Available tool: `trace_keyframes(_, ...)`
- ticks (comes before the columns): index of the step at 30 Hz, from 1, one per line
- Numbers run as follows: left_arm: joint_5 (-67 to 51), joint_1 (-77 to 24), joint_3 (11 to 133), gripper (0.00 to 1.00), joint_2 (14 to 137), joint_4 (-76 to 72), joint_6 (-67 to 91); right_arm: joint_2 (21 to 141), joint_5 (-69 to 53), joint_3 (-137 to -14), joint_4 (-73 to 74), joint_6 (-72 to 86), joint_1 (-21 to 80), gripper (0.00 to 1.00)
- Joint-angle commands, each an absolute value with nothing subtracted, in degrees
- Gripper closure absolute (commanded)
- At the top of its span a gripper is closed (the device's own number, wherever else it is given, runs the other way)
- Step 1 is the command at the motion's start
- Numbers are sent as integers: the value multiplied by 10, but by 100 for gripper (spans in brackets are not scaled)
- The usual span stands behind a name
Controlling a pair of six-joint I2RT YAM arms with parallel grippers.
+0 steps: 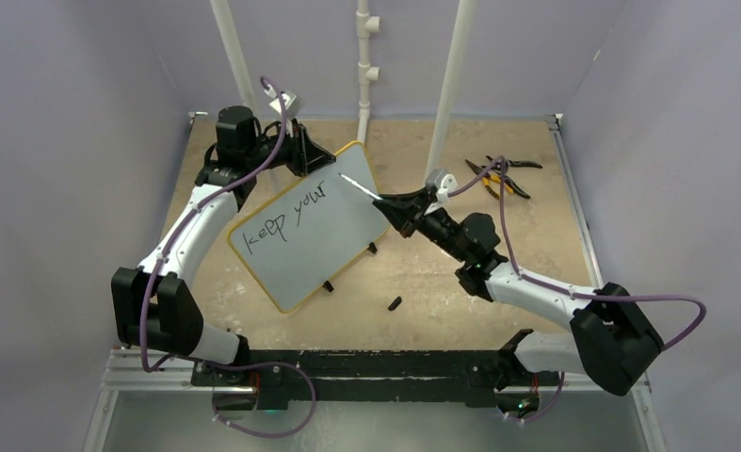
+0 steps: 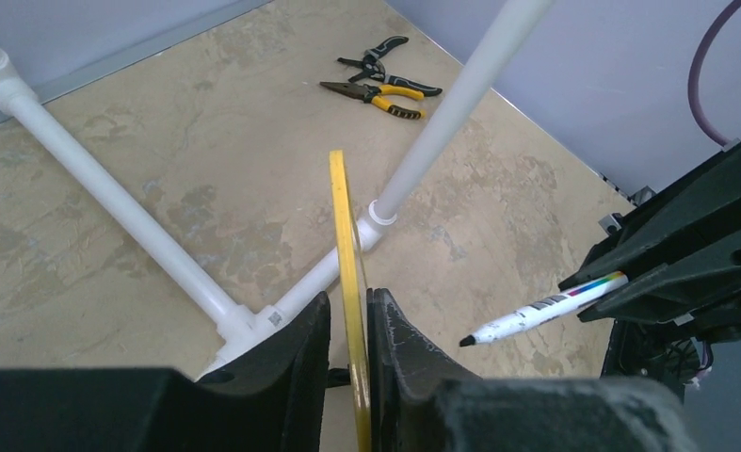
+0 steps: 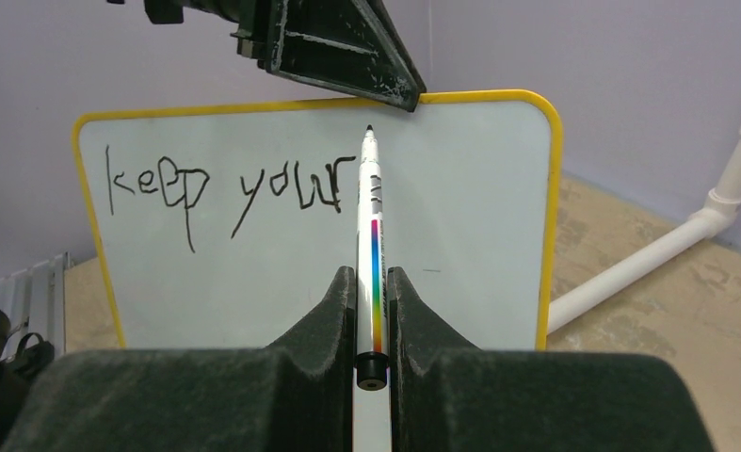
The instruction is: Write a sentence on the whiteboard
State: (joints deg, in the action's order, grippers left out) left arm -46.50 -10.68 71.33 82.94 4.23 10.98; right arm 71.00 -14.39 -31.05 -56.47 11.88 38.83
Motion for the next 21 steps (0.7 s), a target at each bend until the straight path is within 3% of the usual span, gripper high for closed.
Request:
trace_keyframes(1,-478,-106,704,85,822,9,109,734,-129,-360,-539,105,388,100)
trace_keyframes(8,-482,-107,701,100,823,9,108,758,-125,-372,-533,105,388,100)
trace_keyframes(21,-489,-106,700,100,822,9,107,788,-127,-402,-525,103,388,100)
